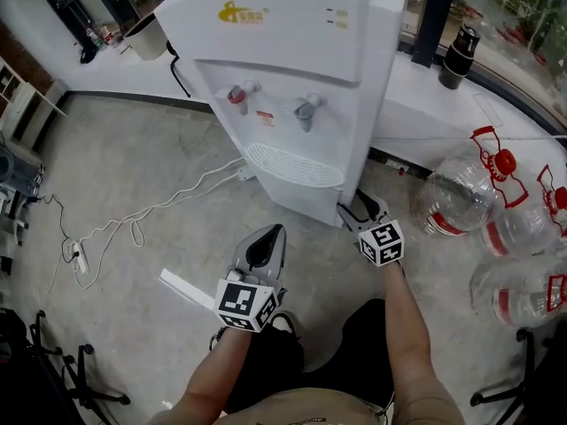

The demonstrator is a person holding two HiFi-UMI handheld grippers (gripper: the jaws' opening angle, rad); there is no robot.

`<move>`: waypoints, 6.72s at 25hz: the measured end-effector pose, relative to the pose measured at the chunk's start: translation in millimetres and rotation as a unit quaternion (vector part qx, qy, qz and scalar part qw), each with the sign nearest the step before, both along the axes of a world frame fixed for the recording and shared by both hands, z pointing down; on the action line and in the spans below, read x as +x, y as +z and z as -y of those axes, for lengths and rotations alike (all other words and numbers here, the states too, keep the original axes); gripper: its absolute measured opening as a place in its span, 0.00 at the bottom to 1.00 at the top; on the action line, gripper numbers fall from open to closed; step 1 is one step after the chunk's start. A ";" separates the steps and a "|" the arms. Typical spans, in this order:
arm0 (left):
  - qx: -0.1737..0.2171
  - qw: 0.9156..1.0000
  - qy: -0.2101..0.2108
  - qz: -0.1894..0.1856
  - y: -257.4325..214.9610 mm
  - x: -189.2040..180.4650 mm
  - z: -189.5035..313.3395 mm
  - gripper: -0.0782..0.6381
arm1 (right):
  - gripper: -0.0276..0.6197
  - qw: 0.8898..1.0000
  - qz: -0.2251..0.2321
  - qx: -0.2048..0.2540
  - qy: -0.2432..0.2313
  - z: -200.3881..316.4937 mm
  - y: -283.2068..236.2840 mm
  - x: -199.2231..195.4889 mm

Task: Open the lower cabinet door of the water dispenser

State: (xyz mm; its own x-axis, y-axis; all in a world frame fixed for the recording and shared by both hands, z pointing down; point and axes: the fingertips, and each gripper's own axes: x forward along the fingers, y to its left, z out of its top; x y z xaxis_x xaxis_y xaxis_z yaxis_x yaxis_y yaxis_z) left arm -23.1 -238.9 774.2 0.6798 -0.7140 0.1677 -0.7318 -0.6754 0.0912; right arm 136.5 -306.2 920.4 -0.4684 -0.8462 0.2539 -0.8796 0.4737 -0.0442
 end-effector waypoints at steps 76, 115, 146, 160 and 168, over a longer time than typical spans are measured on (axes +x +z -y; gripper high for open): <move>0.010 0.986 -0.162 -0.042 -46.5 -145.2 -45.2 0.12 | 0.38 0.943 -0.011 0.001 -0.333 -63.6 -7.8 -377.8; 0.038 0.996 -0.085 0.004 -36.4 -53.2 -25.6 0.12 | 0.06 0.978 -0.057 0.022 -0.200 -91.1 -70.7 -200.2; 0.001 0.998 -0.020 0.066 -70.1 4.1 -16.1 0.12 | 0.06 0.999 0.036 0.022 0.022 -101.1 -213.9 -72.6; -0.043 0.995 0.005 0.085 -296.6 1.2 -47.0 0.12 | 0.06 0.999 0.010 -0.029 0.038 -131.2 -439.0 -68.3; -0.041 0.996 -0.005 0.074 -428.8 -18.3 -51.6 0.12 | 0.06 0.998 0.008 -0.015 0.053 -137.2 -573.9 -77.7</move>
State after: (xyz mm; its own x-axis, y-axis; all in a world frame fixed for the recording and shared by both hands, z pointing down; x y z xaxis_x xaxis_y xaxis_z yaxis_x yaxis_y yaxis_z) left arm -41.4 -187.4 345.4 0.6355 -0.7006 0.3245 -0.7485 -0.6621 0.0363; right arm 58.8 -169.0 346.5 -0.3811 -0.8833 0.2731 -0.9237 0.3762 -0.0721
